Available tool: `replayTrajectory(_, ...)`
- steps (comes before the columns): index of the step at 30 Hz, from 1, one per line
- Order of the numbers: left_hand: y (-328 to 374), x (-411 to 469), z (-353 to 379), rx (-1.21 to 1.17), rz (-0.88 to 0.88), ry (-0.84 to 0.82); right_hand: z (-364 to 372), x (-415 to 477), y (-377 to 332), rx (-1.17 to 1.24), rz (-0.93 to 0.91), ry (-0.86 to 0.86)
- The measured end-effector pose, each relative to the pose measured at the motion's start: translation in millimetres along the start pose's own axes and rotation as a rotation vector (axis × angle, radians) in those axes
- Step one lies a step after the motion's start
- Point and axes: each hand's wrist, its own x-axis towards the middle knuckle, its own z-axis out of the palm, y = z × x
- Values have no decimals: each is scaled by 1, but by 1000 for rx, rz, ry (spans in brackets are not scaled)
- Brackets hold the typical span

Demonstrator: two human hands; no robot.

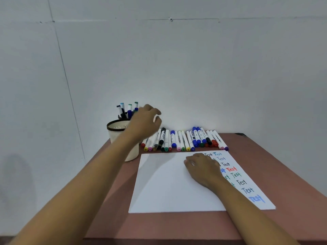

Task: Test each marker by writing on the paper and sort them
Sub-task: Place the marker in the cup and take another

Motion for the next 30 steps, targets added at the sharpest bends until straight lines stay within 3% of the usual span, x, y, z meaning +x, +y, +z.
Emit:
replayTrajectory(6, 12, -63, 65, -43, -66, -345, -7, -2, -1, 123, 42, 29)
replayTrajectory(9, 7, -73, 77, -47, -110, -419, -9, 0, -1, 153, 69, -1)
replayTrajectory(15, 0, -74, 85, -44, -110, -397, -12, 16, -6, -36, 22, -72)
replayTrajectory(20, -4, -74, 91, -45, -106, -372, -23, 51, -33, -71, -127, 59)
replayTrajectory(25, -8, -74, 96, -60, -88, -341, -20, 82, -63, 6, -321, -19)
replayTrajectory(30, -10, -76, 100, -69, -52, -287, -8, 101, -89, -83, -359, -97)
